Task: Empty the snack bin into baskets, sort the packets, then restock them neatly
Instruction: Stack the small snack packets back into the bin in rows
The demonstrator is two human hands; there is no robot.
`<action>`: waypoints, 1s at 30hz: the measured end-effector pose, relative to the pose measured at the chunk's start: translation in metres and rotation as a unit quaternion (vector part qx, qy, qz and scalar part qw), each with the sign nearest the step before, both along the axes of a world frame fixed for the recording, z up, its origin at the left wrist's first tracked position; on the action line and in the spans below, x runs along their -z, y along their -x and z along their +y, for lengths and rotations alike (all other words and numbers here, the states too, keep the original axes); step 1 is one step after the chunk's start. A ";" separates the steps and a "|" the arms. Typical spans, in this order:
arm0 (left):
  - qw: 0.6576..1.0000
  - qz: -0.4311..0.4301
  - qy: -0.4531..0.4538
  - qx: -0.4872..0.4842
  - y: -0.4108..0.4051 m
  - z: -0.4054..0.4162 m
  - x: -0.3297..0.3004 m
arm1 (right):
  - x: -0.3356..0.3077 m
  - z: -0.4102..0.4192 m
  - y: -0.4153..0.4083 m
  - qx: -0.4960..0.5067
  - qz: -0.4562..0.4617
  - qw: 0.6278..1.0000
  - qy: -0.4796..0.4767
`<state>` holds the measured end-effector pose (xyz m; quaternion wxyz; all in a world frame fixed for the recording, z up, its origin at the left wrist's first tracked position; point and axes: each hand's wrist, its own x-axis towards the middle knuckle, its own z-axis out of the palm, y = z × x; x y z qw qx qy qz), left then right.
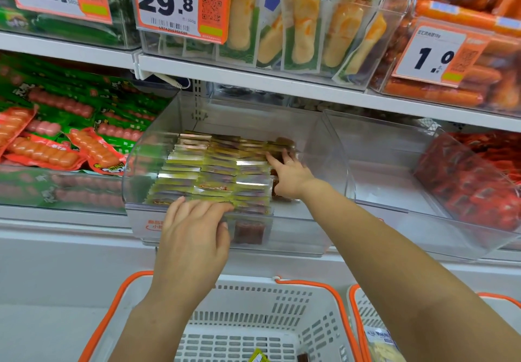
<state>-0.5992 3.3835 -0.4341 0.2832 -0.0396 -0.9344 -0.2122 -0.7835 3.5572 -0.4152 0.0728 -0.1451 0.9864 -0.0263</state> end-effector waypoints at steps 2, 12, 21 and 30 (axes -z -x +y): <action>1.000 0.004 0.003 0.003 0.000 0.000 0.001 | 0.002 0.004 0.003 0.009 0.014 1.000 -0.026; 1.000 -0.012 -0.003 0.008 -0.001 0.000 0.003 | -0.022 0.003 -0.007 0.070 0.069 0.981 0.169; 0.982 -0.092 -0.135 0.098 -0.041 0.021 -0.030 | -0.052 0.045 -0.180 -0.027 0.085 0.825 0.558; 0.791 -0.565 0.136 0.193 -0.077 0.000 0.142 | 0.179 0.102 -0.261 0.059 -0.278 0.941 0.181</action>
